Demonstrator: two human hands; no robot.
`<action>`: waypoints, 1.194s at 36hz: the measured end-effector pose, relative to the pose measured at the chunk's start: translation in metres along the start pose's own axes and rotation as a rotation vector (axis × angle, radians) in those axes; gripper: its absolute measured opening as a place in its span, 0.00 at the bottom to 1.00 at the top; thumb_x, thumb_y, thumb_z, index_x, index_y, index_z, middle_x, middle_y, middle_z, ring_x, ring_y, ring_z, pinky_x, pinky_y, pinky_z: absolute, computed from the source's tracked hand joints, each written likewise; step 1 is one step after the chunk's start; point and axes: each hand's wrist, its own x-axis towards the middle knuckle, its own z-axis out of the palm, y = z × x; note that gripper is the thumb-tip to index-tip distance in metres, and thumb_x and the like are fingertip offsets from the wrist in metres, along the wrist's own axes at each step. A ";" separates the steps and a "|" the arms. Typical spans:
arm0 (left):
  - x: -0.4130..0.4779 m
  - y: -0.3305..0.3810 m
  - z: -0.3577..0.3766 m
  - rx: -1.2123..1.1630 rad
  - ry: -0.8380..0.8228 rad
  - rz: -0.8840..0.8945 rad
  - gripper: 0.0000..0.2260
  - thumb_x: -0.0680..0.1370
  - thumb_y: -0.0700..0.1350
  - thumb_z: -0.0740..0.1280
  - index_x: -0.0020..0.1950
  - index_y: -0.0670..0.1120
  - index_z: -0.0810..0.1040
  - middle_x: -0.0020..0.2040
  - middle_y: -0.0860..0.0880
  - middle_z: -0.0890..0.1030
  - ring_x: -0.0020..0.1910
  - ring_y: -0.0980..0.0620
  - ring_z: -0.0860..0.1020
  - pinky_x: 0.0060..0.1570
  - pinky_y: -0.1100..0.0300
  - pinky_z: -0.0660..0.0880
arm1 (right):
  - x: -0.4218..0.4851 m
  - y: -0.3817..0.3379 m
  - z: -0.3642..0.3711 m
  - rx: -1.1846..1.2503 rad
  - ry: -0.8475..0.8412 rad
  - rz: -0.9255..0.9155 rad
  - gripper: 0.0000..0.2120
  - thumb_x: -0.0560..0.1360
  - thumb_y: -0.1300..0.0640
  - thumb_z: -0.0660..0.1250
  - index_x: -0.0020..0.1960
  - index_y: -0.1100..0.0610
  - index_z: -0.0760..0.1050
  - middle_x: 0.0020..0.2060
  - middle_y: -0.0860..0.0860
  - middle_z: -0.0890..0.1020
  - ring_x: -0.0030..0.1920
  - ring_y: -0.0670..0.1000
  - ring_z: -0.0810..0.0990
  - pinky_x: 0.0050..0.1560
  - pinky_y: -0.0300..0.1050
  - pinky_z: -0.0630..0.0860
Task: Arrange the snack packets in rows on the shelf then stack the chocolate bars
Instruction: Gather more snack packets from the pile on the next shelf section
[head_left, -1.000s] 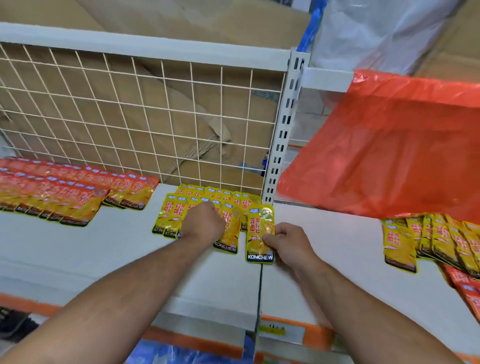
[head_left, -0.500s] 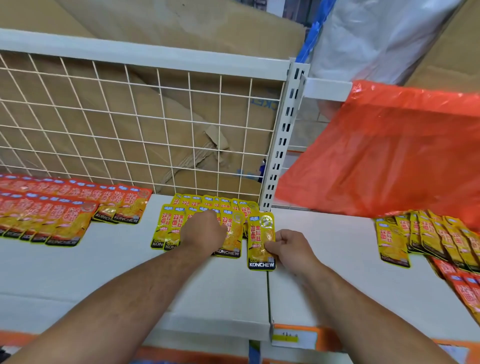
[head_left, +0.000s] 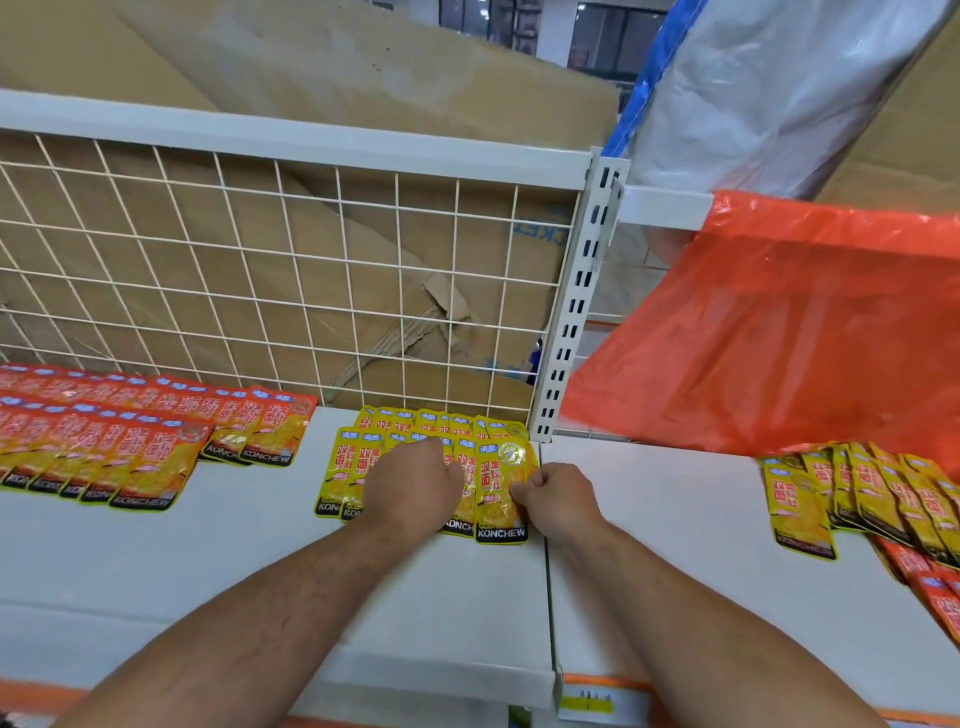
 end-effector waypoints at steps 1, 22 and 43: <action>0.000 -0.001 0.000 0.001 0.001 -0.003 0.12 0.78 0.52 0.60 0.38 0.48 0.68 0.38 0.48 0.78 0.40 0.44 0.75 0.38 0.55 0.72 | -0.001 -0.002 0.000 -0.053 0.025 -0.006 0.14 0.73 0.55 0.71 0.33 0.54 0.69 0.32 0.50 0.77 0.36 0.52 0.75 0.34 0.43 0.68; -0.015 -0.004 0.002 0.042 0.046 0.052 0.10 0.78 0.50 0.60 0.39 0.47 0.70 0.35 0.49 0.76 0.37 0.46 0.74 0.33 0.57 0.68 | 0.006 0.007 0.007 -0.412 0.079 -0.090 0.12 0.75 0.43 0.65 0.44 0.52 0.75 0.43 0.49 0.82 0.45 0.55 0.80 0.40 0.44 0.71; -0.014 0.002 0.019 0.180 -0.074 0.501 0.28 0.79 0.60 0.57 0.77 0.53 0.63 0.77 0.50 0.66 0.77 0.46 0.60 0.75 0.46 0.56 | -0.031 0.036 -0.019 -0.722 0.308 -0.349 0.24 0.70 0.40 0.60 0.61 0.48 0.79 0.62 0.49 0.80 0.63 0.57 0.76 0.55 0.52 0.77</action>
